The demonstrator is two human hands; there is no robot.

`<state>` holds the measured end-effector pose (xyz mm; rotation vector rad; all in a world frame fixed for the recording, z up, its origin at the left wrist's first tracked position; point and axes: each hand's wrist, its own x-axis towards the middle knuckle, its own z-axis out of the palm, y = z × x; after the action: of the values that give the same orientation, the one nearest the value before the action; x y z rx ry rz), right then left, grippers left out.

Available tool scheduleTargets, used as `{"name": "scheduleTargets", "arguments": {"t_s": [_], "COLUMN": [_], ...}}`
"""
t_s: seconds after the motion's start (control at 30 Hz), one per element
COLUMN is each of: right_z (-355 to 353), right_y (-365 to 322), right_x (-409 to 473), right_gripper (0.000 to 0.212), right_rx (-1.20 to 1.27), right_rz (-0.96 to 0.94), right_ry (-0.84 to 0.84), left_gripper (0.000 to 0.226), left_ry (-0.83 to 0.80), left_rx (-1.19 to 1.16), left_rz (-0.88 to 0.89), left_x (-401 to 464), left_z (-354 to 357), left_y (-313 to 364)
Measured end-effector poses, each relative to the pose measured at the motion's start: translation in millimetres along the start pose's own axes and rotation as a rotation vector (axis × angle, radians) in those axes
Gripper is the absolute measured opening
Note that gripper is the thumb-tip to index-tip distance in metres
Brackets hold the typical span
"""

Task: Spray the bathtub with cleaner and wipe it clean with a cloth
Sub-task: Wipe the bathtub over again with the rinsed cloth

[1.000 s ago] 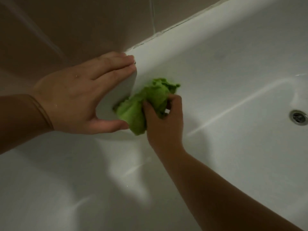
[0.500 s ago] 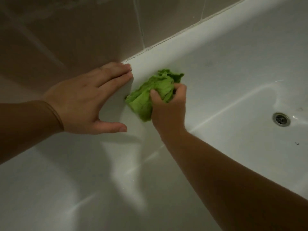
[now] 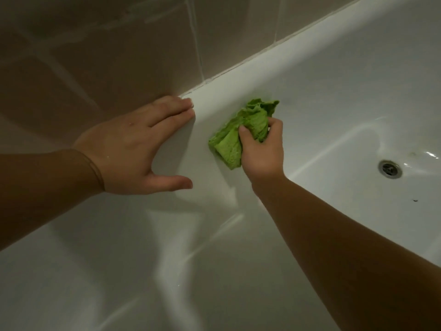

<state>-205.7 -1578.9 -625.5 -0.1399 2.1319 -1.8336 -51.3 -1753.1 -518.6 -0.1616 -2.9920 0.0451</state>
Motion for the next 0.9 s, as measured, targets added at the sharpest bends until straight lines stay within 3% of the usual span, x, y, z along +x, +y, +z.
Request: {"name": "scheduleTargets", "arguments": {"t_s": [0.1, 0.23, 0.37, 0.5, 0.67, 0.8, 0.9], "right_z": [16, 17, -5, -6, 10, -9, -9], "right_y": [12, 10, -9, 11, 24, 9, 18], "right_x": [-19, -34, 14, 23, -11, 20, 32], "right_gripper": [0.048, 0.052, 0.050, 0.054, 0.054, 0.049, 0.051], "right_rx": [-0.025, -0.001, 0.005, -0.038, 0.008, 0.075, 0.046], "right_rz": [0.062, -0.036, -0.064, 0.036, 0.036, -0.099, 0.014], "right_ry": [0.023, -0.096, 0.062, 0.141, -0.005, 0.110, 0.223], "left_gripper": [0.111, 0.110, 0.111, 0.111, 0.110, 0.110, 0.110], "left_ry": [0.014, 0.015, 0.016, 0.016, 0.016, 0.012, 0.001], "left_rx": [0.006, 0.016, 0.025, 0.028, 0.020, 0.016, 0.012], "left_rz": [0.005, -0.004, -0.012, -0.012, 0.012, 0.012, 0.016], "left_x": [5, 15, 23, 32, 47, 57, 62], "left_z": [1, 2, 4, 6, 8, 9, 10], "left_y": [2, 4, 6, 7, 9, 10, 11]}}
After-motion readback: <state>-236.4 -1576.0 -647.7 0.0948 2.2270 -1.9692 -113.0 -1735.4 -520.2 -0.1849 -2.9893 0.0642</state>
